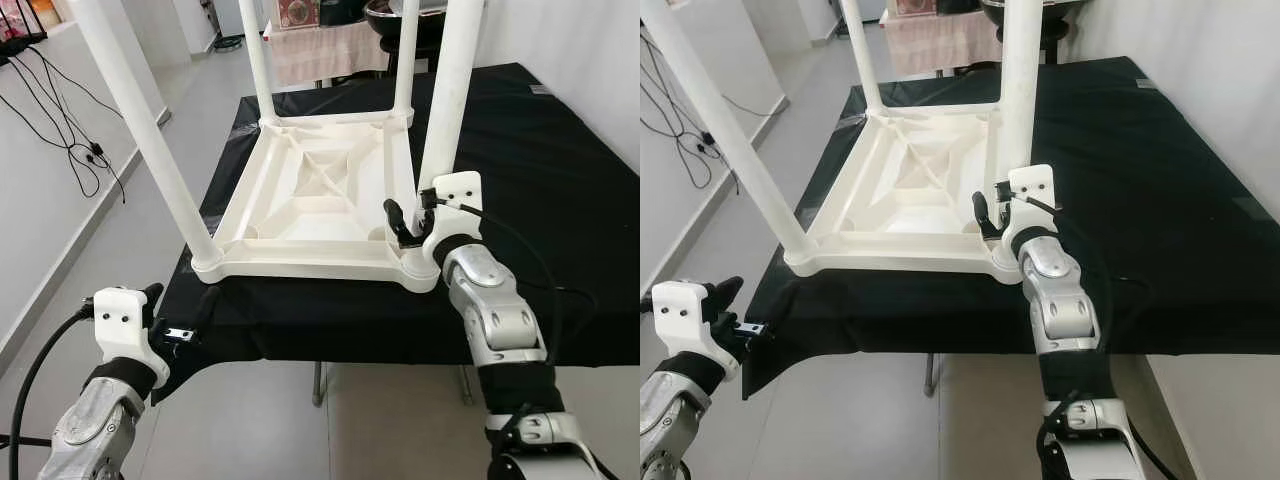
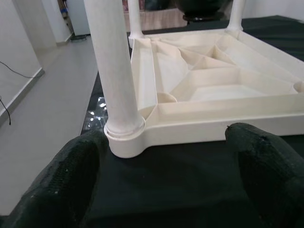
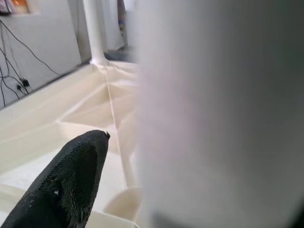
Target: Building children table
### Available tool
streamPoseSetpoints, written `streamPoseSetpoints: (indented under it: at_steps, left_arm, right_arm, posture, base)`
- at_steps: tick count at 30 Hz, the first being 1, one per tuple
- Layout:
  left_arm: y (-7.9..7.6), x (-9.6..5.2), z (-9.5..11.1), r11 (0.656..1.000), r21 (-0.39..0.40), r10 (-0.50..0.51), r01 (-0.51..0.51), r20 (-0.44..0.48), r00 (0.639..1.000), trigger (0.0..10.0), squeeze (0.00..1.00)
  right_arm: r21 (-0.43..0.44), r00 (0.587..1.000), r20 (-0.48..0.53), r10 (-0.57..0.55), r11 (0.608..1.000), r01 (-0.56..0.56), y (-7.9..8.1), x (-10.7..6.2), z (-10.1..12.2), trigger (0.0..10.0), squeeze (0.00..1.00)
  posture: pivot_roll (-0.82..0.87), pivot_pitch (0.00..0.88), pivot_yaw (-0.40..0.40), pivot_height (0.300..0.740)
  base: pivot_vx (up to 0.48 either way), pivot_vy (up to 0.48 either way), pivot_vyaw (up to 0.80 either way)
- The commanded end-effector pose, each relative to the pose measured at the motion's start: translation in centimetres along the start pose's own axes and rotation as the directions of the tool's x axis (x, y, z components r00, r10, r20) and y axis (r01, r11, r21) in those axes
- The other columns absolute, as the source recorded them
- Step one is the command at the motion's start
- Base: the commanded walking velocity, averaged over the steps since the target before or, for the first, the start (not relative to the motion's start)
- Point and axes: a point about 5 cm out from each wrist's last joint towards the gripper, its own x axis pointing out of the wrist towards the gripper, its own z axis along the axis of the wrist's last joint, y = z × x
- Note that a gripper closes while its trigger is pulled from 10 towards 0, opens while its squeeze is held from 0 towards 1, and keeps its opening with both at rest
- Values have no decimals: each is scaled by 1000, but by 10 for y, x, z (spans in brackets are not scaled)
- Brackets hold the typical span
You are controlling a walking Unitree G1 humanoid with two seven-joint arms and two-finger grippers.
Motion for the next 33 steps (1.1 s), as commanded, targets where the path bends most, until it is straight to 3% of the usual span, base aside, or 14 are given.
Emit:
streamPoseSetpoints:
  at_steps: [1,7,8,9,10,12,14,16,21,25,28,33]
  left_arm:
    - [7,-1,-4,1000,-1,29,-29,-23,999,10000,0]
    - [6,-1,-5,999,-20,36,-36,-18,999,10000,0]
    - [5,-6,-10,999,-7,42,-43,-31,999,10000,0]
    - [5,-6,-10,999,-7,42,-43,-31,999,10000,0]
    - [5,-8,-12,999,-3,44,-44,-37,998,10000,0]
    - [5,-8,-12,999,-3,44,-44,-37,998,10000,0]
    - [3,-15,-16,998,4,58,-57,-51,997,10000,0]
    - [2,-18,-18,998,5,65,-65,-59,996,10000,0]
    - [0,-23,-21,997,-7,79,-80,-70,994,10000,0]
    - [-6,-42,-26,996,-45,68,-72,-99,993,10000,0]
    - [-12,-51,-27,997,-59,47,-54,-106,993,10000,0]
    - [-16,-53,-27,996,-69,43,-50,-97,994,10000,0]
  right_arm:
    - [-2,999,11,50,999,-50,14,0,-1,10000,0]
    - [29,998,3,69,997,-69,19,-6,-12,10000,0]
    - [66,988,45,146,987,-149,26,-32,-22,10000,0]
    - [66,988,45,146,987,-149,26,-32,-22,10000,0]
    - [65,985,50,165,984,-168,27,-43,-27,10000,0]
    - [65,985,50,165,984,-168,27,-43,-27,10000,0]
    - [64,989,20,143,987,-144,20,-65,-39,10000,0]
    - [62,994,6,108,992,-108,12,-74,-42,10000,0]
    - [64,997,-7,70,996,-70,2,-84,-44,10000,0]
    - [51,991,-55,126,991,-123,7,-111,-53,10000,0]
    - [39,985,-69,157,987,-154,13,-121,-55,10000,0]
    - [33,980,-54,192,981,-191,16,-119,-52,10000,0]
  posture:
    - [-33,68,71,740]
    - [-34,48,65,740]
    - [-41,38,61,740]
    - [-41,38,61,740]
    - [-45,37,62,740]
    - [-45,37,62,740]
    - [-59,39,65,740]
    - [-62,39,67,740]
    - [-74,39,72,740]
    - [-89,43,79,740]
    - [-89,42,81,740]
    - [-84,39,81,740]
  base:
    - [0,0,0]
    - [0,0,0]
    - [0,0,0]
    - [0,0,0]
    - [0,0,0]
    - [0,0,0]
    - [0,0,0]
    - [0,0,0]
    - [0,0,0]
    - [0,0,0]
    - [0,0,0]
    - [229,0,-353]
